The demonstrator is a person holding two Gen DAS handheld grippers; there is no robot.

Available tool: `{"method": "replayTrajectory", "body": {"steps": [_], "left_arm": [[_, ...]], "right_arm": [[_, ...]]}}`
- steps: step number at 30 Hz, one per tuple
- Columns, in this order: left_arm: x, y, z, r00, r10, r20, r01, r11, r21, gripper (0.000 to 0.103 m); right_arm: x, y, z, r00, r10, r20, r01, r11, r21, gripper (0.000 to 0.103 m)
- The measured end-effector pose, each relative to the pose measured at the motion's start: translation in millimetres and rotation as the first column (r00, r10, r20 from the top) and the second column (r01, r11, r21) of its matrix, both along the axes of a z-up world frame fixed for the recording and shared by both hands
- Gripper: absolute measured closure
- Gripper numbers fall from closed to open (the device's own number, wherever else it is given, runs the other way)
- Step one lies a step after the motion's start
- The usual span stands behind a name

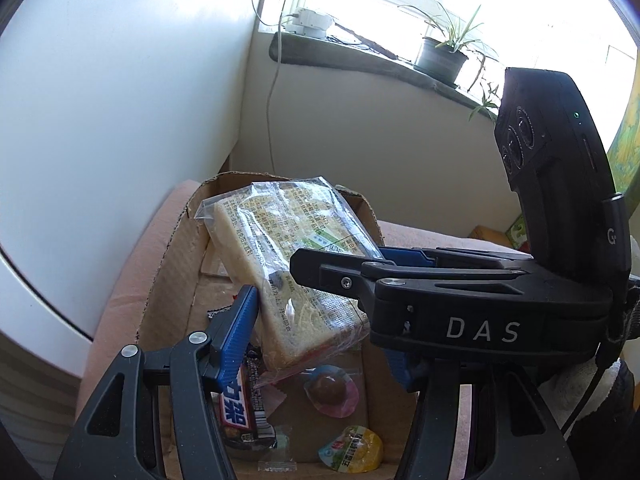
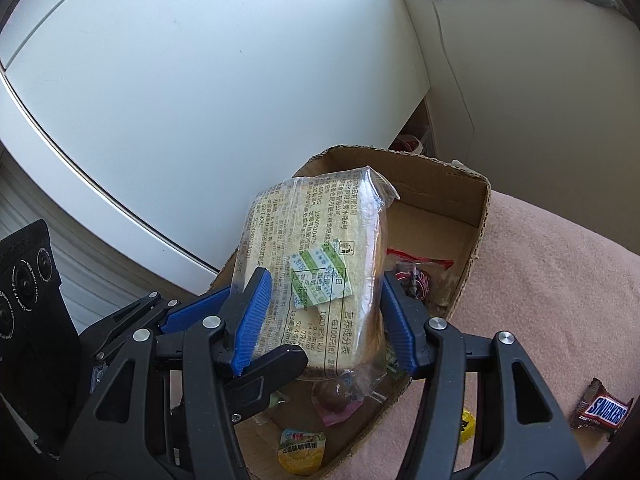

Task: Organize snacks
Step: 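Carry the bread loaf with both tools into the box and open them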

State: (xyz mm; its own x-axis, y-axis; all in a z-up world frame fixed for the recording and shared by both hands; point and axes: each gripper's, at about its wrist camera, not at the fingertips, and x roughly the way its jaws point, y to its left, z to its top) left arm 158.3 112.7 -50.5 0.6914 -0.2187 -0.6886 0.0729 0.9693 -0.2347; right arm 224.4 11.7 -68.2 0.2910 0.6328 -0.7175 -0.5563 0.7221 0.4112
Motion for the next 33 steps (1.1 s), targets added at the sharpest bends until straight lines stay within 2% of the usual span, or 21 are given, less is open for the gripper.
{"method": "replayTrajectory", "body": {"steps": [13,22,33], "left_arm": [[15,2,-4,0.999,0.027,-0.027,-0.026,0.999,0.022,0.045],[2,1,5,0.999,0.05,-0.005,-0.049,0.998,0.045,0.045],[-17,-15,16,0.999,0.039,0.02,-0.04,0.997,0.064,0.045]], "right_arm": [[21,14,-12,1.0,-0.017,-0.021,0.017,0.999,-0.03,0.043],[15,5,3,0.999,-0.026,0.035,0.028,0.999,-0.04,0.041],[-4,-33,21,0.995,-0.058,0.077,0.061,0.998,-0.033,0.037]]}}
